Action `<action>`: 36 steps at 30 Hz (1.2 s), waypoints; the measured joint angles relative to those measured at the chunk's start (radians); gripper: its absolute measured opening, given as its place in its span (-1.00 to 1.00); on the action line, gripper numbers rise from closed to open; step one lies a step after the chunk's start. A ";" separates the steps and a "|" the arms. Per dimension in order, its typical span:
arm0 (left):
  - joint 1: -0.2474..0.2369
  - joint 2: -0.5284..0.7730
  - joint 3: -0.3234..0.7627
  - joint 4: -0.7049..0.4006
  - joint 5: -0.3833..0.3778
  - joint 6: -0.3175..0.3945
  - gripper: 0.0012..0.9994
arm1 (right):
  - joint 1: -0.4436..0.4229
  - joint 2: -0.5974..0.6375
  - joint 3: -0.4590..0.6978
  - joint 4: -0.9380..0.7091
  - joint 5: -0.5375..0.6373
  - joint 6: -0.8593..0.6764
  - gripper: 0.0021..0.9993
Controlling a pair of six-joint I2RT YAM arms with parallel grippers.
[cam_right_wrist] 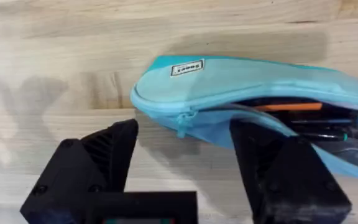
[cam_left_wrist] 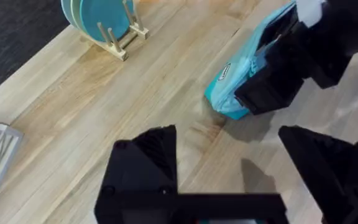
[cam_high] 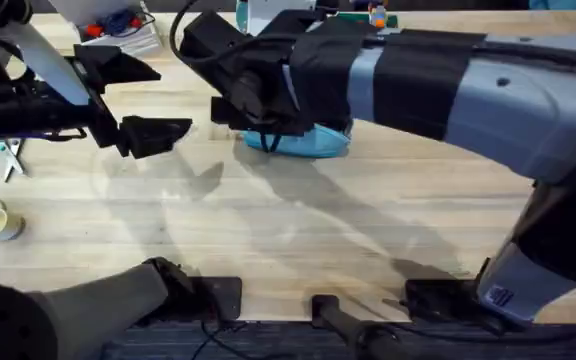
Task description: Unzip the bag, pick up the pens from the table one at a time and place them inside, then zip the bag closed.
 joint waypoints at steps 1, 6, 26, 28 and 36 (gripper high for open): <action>0.000 0.000 0.000 0.000 0.000 0.000 0.98 | 0.000 0.002 0.000 0.002 0.001 0.000 0.77; 0.000 0.000 0.000 0.000 0.000 0.000 0.98 | -0.001 0.020 0.000 0.017 0.013 -0.011 0.71; 0.000 0.000 0.000 0.000 0.000 0.000 0.98 | -0.013 0.020 0.000 0.003 0.048 -0.024 -0.76; 0.000 0.000 0.000 0.000 0.000 0.000 0.98 | -0.013 0.020 0.000 0.003 0.047 -0.026 -0.90; 0.000 0.000 0.000 0.000 0.000 0.000 0.98 | -0.013 0.020 0.000 0.007 0.047 -0.027 -0.93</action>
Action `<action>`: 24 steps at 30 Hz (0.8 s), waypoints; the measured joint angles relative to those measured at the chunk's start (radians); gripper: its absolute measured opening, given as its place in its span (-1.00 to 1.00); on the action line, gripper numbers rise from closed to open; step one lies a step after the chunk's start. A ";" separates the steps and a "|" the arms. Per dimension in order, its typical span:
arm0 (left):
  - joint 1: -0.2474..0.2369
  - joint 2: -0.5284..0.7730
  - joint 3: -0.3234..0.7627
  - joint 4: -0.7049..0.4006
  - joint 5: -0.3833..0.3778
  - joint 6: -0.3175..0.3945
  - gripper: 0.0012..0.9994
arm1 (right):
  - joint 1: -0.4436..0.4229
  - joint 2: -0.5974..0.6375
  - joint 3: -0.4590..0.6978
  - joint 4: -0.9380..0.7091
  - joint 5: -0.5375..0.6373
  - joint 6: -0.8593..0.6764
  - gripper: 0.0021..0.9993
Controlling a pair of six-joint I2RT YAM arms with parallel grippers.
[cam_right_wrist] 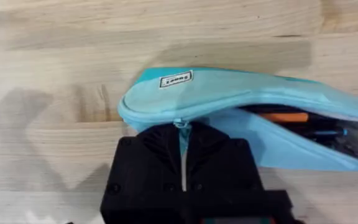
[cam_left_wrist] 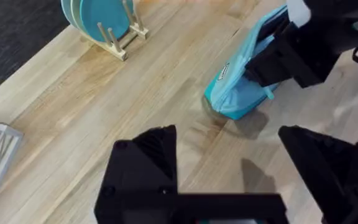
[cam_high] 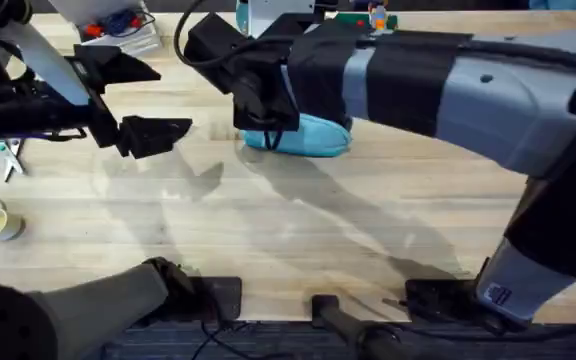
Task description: Unzip the bag, pick up the pens from the table one at a time and place them inside, then zip the bag closed.
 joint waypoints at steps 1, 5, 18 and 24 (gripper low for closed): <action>0.000 0.000 0.000 0.000 0.000 0.000 0.98 | 0.000 0.000 0.000 0.000 0.000 -0.001 -0.94; 0.000 0.000 0.000 0.000 0.000 0.000 0.99 | 0.000 0.000 0.006 -0.021 -0.001 -0.006 -0.94; 0.000 0.000 0.000 -0.003 0.000 0.000 0.99 | 0.004 0.000 0.076 -0.106 -0.011 -0.007 -0.94; 0.000 0.000 0.000 0.016 0.001 0.000 0.99 | 0.004 0.000 0.077 -0.109 -0.012 -0.010 -0.94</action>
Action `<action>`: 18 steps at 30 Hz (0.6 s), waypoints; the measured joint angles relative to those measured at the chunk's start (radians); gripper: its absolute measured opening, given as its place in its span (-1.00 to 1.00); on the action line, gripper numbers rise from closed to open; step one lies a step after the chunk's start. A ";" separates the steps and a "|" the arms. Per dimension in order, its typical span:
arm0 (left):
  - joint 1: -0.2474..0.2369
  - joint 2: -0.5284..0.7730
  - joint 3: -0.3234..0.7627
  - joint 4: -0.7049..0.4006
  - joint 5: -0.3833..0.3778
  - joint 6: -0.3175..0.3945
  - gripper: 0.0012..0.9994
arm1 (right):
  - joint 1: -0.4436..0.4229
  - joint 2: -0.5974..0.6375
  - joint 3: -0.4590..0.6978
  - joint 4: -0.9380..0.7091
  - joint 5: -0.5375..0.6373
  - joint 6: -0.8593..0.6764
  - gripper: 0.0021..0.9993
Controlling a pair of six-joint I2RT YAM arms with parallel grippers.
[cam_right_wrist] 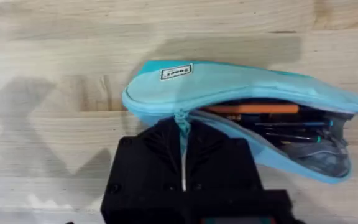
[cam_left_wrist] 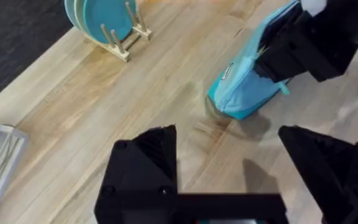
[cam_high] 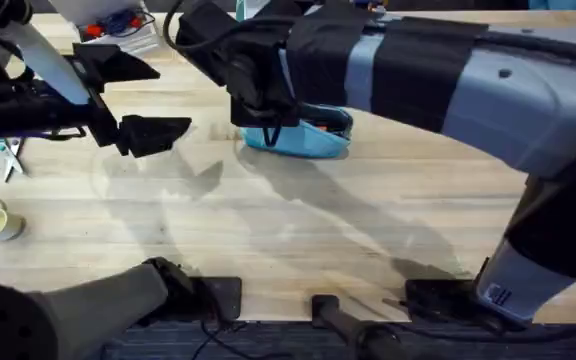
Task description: Unzip the bag, pick up the pens from the table one at a time and place them inside, then zip the bag closed.
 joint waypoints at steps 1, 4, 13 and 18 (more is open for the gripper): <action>0.000 0.000 0.000 0.004 0.002 0.001 0.99 | 0.000 0.000 0.000 0.000 0.000 0.000 -0.94; 0.000 0.000 0.000 0.011 0.009 0.001 0.99 | 0.000 0.000 0.000 0.000 0.000 0.000 -0.94; 0.000 0.000 0.000 0.015 0.014 0.000 0.99 | 0.000 0.000 0.001 0.000 0.000 0.000 -0.94; 0.000 0.000 0.000 0.015 0.014 0.000 0.99 | 0.000 0.000 0.001 -0.001 0.000 0.000 -0.94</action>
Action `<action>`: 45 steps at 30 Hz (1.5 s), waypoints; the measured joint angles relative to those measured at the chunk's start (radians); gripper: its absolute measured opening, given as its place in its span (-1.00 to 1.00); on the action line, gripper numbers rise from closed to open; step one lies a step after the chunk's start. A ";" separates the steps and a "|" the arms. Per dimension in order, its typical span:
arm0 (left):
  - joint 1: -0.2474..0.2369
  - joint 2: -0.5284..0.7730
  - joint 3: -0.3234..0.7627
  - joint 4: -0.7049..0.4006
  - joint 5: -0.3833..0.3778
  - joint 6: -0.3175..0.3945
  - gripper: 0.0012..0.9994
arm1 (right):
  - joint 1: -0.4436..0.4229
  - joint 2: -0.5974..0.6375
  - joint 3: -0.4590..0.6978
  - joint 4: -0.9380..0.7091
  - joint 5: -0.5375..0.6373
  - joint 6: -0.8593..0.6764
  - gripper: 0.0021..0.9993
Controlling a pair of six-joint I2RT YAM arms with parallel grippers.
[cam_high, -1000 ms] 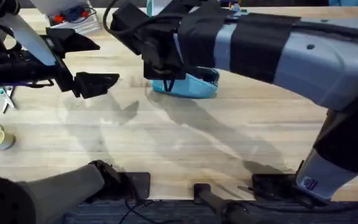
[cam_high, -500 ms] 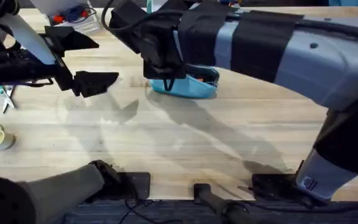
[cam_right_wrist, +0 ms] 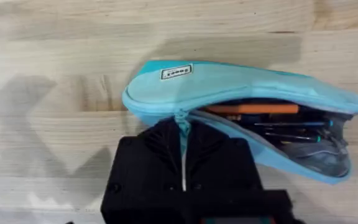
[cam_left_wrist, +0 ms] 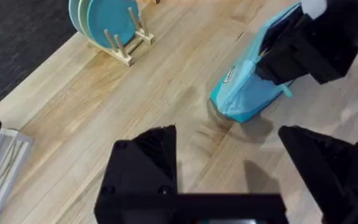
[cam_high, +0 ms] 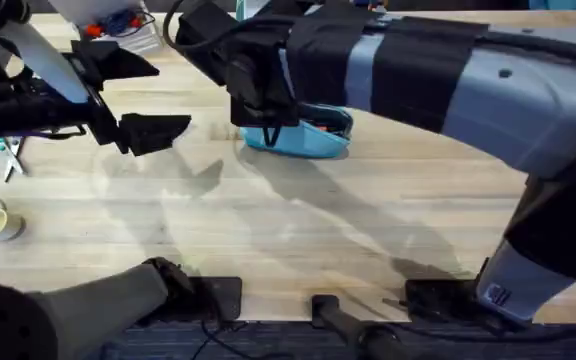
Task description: Unzip the bag, pick up the pens from the table one at a time and place them inside, then zip the bag closed.
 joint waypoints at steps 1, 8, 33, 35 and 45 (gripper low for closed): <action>0.000 0.000 0.000 0.000 0.000 0.000 0.99 | 0.000 0.000 0.000 0.000 0.000 0.000 -0.94; 0.000 0.000 0.000 0.022 0.001 0.000 0.99 | 0.000 0.000 0.000 0.000 0.000 0.000 -0.94; 0.000 0.110 0.000 0.202 0.170 -0.006 0.99 | 0.000 0.000 0.002 0.000 0.000 0.000 -0.94; 0.000 0.163 0.000 0.227 0.213 -0.006 0.99 | 0.000 0.000 0.002 0.000 0.000 0.000 -0.94; 0.000 0.395 0.000 0.285 0.417 -0.014 0.99 | 0.000 0.000 0.002 -0.001 0.000 0.000 -0.94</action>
